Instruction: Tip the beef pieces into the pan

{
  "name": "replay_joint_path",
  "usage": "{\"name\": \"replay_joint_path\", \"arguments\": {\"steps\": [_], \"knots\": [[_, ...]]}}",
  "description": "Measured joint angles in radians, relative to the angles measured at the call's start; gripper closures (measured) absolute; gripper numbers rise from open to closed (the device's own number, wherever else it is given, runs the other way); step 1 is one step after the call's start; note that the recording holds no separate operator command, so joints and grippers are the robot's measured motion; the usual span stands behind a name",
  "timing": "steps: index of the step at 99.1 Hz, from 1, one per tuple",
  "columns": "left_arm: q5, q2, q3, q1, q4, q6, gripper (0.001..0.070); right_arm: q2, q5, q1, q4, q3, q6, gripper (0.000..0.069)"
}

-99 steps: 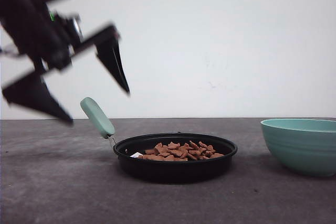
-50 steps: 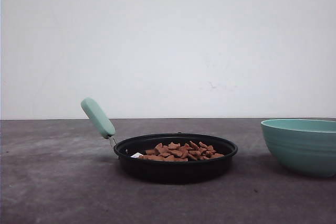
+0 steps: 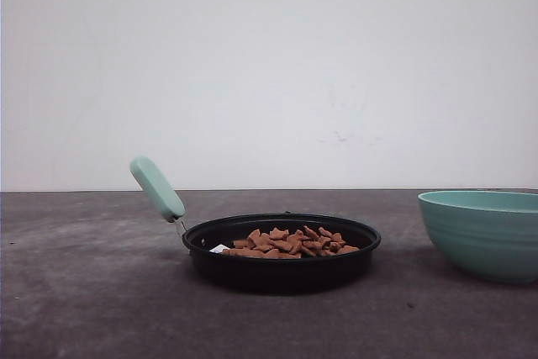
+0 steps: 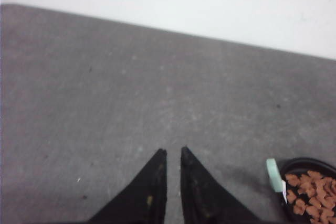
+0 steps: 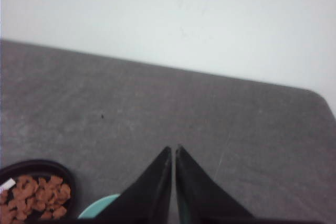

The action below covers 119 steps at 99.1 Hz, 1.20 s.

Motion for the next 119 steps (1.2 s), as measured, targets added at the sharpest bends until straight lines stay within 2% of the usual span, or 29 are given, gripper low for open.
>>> {"name": "replay_joint_path", "arguments": {"steps": [61,77,83,89,107,119], "knots": [[0.0,0.0,0.0,0.0,0.003,-0.005,0.0687,-0.006,0.001,0.0,-0.001,0.003,0.003,0.068],[0.0,0.0,0.0,0.0,0.003,-0.005,0.0687,-0.067,0.139,-0.013,-0.039,-0.015,0.003,0.068],[0.0,0.0,0.0,0.0,0.003,-0.005,0.0687,-0.098,0.179,-0.031,-0.008,-0.059,0.0,0.068],[0.0,0.0,0.0,0.0,0.003,-0.005,0.0687,-0.121,0.172,-0.066,0.043,-0.13,-0.001,0.068],[0.0,0.0,0.0,0.0,0.003,-0.005,0.0687,-0.213,0.034,-0.182,0.148,-0.428,0.003,0.068],[0.0,0.0,0.0,0.0,0.003,-0.005,0.0687,-0.319,0.003,-0.217,0.151,-0.574,0.006,0.068]]}}
